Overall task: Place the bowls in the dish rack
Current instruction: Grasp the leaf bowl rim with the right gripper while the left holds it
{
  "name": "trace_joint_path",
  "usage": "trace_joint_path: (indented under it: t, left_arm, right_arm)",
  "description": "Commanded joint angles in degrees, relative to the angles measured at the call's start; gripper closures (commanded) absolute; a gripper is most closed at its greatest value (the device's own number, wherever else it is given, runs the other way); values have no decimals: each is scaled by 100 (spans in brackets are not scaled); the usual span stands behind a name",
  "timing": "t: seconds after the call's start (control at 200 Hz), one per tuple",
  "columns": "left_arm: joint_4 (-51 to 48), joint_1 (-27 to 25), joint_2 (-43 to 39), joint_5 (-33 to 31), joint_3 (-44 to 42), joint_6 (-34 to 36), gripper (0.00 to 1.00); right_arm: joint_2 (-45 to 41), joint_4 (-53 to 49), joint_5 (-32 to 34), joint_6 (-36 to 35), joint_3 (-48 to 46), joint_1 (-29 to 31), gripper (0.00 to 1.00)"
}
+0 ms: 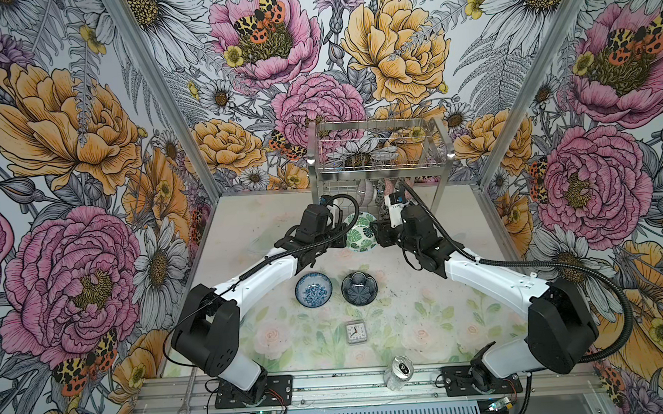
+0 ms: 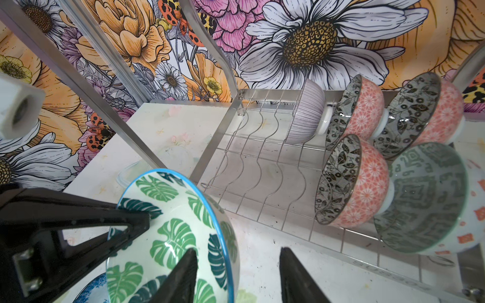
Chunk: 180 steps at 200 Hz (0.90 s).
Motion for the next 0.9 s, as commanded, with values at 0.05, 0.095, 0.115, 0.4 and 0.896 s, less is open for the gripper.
trace_joint_path:
  t: [0.05, 0.095, 0.115, 0.4, 0.896]
  left_arm:
    - [410, -29, -176, 101, 318, -8, 100]
    - [403, -27, -176, 92, 334, 1, 100]
    - [399, -29, -177, 95, 336, 1, 100]
    - [364, -18, -167, 94, 422, 52, 100]
    - [310, -4, -150, 114, 441, 71, 100]
  right_arm:
    - [217, 2, -105, 133, 248, 33, 52]
    - [240, -15, -82, 158, 247, 40, 54]
    - [250, -17, -78, 165, 247, 34, 55]
    - [303, -7, -83, 204, 283, 33, 76]
    - [284, -80, 36, 105, 344, 33, 100]
